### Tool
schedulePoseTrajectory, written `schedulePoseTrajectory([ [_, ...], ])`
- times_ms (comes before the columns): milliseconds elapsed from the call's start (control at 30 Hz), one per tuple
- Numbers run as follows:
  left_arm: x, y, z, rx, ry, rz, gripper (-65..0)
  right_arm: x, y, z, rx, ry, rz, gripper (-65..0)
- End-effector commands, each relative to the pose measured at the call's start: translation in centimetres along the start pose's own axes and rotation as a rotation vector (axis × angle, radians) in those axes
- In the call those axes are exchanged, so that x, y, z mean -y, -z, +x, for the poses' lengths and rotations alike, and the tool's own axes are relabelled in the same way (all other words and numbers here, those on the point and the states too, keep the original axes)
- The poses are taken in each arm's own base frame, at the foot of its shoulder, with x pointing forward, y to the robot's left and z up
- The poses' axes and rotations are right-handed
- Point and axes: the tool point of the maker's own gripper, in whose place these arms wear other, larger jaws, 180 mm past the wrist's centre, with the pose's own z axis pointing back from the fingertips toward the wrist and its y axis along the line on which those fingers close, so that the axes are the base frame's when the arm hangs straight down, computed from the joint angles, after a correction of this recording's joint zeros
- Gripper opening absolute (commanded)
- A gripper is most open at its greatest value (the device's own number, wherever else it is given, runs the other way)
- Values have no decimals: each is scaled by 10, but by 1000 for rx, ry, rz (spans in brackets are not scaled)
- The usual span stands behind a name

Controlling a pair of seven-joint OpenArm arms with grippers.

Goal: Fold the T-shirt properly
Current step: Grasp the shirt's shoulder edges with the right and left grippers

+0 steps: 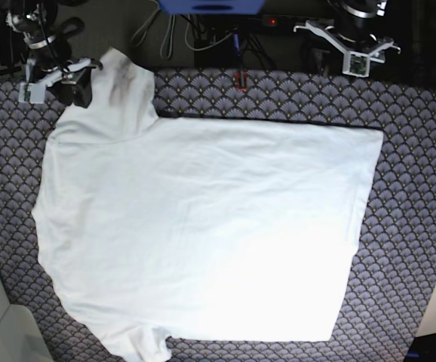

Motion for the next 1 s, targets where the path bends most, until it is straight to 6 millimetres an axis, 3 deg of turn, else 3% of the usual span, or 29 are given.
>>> schedulePoseTrajectory([
  [0, -2, -4, 8, 32, 5, 7, -321, 4, -3, 0, 8, 1, -2, -372],
  [233, -2, -3, 10, 36, 3, 8, -321, 21, 4, -24, -51, 38, -37, -372],
  [500, -2, -1, 13, 45, 3, 10, -321, -4, 3, -39, -71, 53, 67, -375],
  [967, -22, 4, 22, 73, 2, 69, -321, -6, -5, -54, -103, 75, 60, -377],
])
